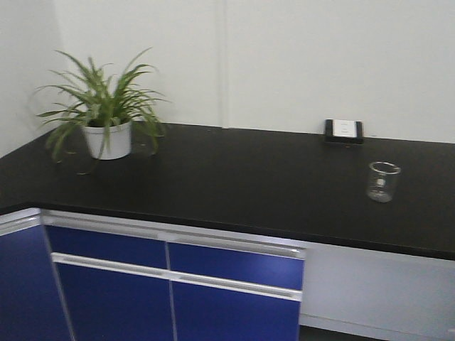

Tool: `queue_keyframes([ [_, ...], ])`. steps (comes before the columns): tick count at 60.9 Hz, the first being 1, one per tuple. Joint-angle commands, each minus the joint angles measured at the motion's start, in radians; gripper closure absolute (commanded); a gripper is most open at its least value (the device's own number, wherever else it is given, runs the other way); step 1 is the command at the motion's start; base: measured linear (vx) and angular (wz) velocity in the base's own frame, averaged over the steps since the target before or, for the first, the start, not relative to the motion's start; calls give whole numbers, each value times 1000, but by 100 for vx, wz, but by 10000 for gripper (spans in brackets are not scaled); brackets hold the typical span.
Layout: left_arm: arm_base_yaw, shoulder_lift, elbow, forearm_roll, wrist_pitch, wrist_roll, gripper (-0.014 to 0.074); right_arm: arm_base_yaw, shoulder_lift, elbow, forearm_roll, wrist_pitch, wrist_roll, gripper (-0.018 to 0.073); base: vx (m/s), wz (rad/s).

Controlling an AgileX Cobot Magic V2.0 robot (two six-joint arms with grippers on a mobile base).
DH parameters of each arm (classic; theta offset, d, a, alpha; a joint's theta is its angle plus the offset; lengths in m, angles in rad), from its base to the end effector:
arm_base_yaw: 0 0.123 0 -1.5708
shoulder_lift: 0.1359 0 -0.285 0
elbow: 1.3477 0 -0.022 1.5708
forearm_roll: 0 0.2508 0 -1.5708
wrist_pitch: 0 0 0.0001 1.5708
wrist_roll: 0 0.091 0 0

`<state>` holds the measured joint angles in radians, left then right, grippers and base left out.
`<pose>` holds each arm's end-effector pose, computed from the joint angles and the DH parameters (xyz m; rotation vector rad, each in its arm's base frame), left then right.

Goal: Grab transparent chemical and place on left bench
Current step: 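Drive the base to the bench with the white bins, holding the pipette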

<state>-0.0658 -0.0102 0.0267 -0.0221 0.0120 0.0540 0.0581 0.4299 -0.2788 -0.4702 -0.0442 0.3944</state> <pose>0.0566 -0.0038 0.2036 0.0741 1.5103 -0.0274 0.1018 0.0077 0.2794 -0.1220 1.5906 0.0025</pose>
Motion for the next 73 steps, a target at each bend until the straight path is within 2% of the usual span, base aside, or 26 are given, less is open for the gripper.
queue_keyframes([
  [1, -2, -19, 16, -1, -78, -8, 600, -2, 6, -29, 2, -75, -1, 564, -19, 76],
  [35, -2, -19, 16, -1, -78, -8, 600, -2, 6, -29, 2, -75, -1, 564, -14, 92],
  [73, -2, -19, 16, -1, -78, -8, 600, -2, 6, -29, 2, -75, -1, 564, 2, 80],
])
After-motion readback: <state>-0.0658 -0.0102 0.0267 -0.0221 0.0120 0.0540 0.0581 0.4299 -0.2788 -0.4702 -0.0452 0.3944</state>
